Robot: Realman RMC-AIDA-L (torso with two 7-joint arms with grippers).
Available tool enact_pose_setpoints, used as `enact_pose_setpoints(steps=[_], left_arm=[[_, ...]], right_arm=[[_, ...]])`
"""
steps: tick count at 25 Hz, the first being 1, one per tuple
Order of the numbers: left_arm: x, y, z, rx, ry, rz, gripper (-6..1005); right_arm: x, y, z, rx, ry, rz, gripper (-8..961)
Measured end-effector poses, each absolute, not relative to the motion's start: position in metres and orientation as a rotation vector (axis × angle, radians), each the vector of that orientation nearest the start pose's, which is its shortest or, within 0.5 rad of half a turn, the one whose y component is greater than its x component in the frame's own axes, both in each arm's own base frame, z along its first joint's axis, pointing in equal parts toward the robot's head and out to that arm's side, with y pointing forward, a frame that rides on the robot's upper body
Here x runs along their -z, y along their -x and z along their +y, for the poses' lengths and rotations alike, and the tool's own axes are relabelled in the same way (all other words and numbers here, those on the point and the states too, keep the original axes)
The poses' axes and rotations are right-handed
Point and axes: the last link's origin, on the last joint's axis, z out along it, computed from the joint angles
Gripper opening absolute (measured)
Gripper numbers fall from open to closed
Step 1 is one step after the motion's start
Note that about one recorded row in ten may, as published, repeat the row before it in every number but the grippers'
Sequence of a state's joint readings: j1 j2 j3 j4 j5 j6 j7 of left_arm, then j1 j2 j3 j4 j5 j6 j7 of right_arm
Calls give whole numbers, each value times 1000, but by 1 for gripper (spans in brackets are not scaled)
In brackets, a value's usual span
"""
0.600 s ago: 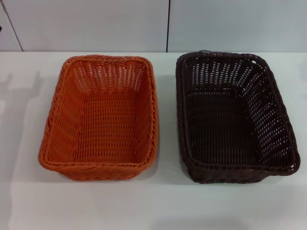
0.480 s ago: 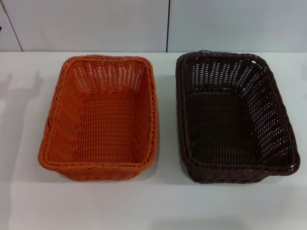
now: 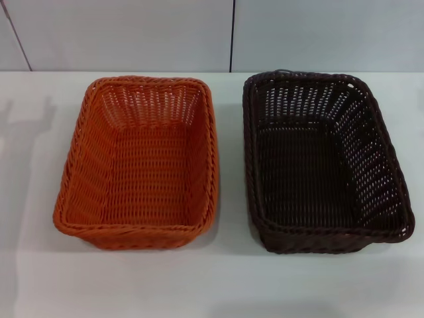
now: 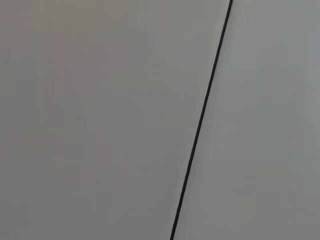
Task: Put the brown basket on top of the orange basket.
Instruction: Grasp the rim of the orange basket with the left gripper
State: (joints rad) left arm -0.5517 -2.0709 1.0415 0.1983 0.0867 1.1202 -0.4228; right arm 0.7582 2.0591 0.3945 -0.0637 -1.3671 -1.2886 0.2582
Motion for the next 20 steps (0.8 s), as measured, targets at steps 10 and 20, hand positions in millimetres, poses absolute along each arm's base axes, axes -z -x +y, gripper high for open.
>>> enact_pose_setpoints(steps=[10, 20], left_arm=[[-78, 310, 393, 978, 1248, -570, 843], [-100, 287, 441, 964, 1381, -720, 843]], right_arm=[[-86, -273, 413, -976, 1167, 384, 534], [-85, -269, 424, -955, 1190, 418, 538]])
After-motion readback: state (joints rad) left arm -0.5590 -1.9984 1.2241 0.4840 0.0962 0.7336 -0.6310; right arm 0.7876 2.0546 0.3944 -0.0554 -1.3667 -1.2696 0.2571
